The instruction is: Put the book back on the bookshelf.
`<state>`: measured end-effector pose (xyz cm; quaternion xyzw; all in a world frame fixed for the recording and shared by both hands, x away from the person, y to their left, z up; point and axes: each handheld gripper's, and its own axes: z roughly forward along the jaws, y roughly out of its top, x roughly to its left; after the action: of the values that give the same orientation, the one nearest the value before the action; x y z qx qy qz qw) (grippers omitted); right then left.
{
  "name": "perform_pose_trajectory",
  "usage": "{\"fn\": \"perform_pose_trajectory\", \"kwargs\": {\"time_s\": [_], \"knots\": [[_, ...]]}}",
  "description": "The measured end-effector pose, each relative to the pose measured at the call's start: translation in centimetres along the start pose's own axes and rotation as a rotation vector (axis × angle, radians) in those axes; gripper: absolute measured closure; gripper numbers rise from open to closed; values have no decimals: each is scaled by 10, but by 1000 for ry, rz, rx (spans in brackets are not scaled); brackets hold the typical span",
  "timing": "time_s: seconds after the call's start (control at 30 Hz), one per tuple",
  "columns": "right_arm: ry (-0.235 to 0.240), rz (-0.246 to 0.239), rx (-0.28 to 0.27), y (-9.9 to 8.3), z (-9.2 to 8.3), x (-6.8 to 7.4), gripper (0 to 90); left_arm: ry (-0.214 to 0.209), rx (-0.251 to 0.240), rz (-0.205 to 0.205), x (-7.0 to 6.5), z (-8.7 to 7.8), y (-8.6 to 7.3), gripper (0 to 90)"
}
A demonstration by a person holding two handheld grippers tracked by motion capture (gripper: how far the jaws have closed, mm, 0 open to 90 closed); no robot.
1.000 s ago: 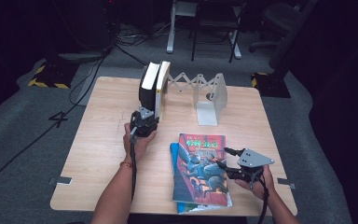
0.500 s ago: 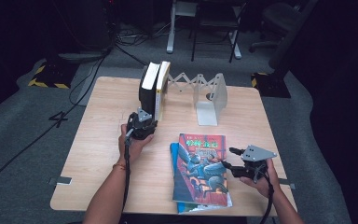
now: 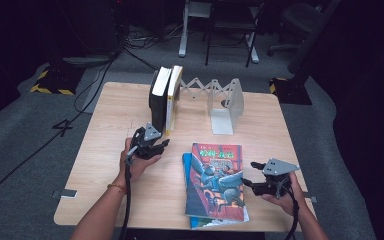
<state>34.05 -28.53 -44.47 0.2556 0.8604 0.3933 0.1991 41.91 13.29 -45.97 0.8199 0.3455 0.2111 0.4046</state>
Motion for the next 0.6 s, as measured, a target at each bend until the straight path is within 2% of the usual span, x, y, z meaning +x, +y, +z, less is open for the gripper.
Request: {"fn": "perform_pose_trajectory", "kwargs": {"time_s": [0.07, 0.13, 0.33, 0.37, 0.47, 0.6], "knots": [[0, 8, 8, -2, -2, 0, 314, -26, 12, 45, -8, -5, -3, 599], [3, 11, 14, -5, -3, 0, 312, -44, 16, 65, -14, -9, -7, 582], [18, 11, 54, -14, -6, 1, 307, -107, 62, 118, -30, -19, -24, 538], [18, 13, 60, -15, -6, 2, 306, -123, 66, 116, -32, -20, -26, 523], [33, 7, 84, -18, -7, 3, 305, -189, 66, 146, -39, -26, -35, 471], [65, -2, 108, -21, -7, 6, 303, -238, 95, 164, -48, -29, -45, 408]]}}
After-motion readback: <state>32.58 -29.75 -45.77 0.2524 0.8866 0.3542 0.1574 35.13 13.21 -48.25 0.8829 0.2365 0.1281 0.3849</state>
